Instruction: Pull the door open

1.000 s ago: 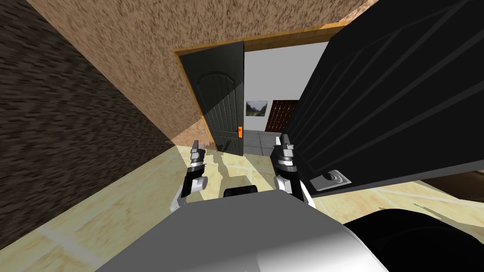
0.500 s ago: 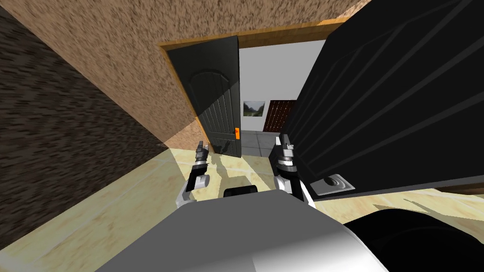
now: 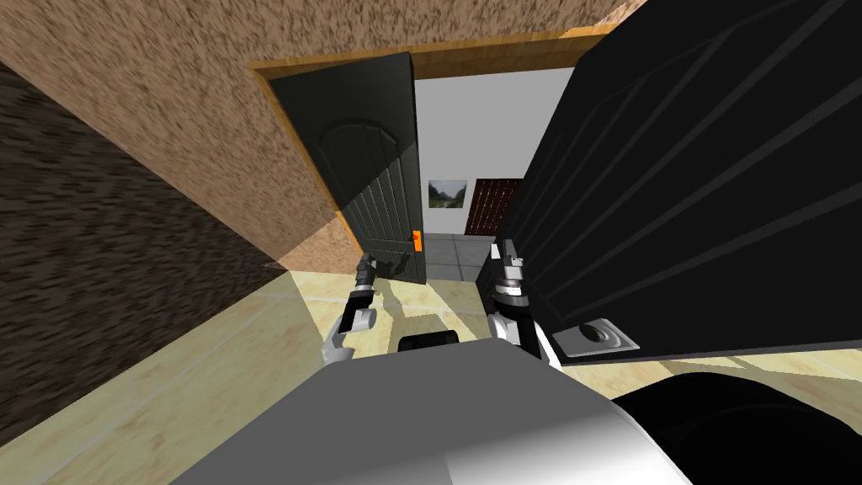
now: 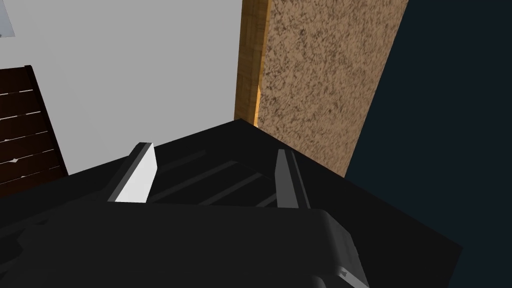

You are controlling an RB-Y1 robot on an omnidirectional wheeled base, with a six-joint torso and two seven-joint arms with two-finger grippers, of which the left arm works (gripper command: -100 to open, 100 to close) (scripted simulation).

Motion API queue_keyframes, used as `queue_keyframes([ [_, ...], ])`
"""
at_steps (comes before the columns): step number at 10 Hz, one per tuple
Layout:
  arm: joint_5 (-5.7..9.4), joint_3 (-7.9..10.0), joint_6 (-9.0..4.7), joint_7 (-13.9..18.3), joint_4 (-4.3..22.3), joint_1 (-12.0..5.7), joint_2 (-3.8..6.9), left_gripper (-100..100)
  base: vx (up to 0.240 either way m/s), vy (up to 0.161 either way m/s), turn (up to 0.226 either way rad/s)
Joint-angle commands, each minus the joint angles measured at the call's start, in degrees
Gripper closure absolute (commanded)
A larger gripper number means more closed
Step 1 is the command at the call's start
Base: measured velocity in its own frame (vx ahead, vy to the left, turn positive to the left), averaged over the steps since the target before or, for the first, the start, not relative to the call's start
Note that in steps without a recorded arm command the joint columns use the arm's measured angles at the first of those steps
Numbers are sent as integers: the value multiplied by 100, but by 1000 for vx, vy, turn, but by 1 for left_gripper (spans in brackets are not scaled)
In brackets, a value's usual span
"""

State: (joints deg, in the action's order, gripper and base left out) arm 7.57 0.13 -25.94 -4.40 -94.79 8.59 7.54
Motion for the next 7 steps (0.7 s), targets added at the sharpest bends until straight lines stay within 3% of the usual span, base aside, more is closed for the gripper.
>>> queue_keyframes([
  [1, 24, -36, 66, 26, 224, -122, 8, -100, 116, -59, -65],
  [7, 135, -134, 259, 156, 1050, -560, 106, -100, 111, -43, -76],
])
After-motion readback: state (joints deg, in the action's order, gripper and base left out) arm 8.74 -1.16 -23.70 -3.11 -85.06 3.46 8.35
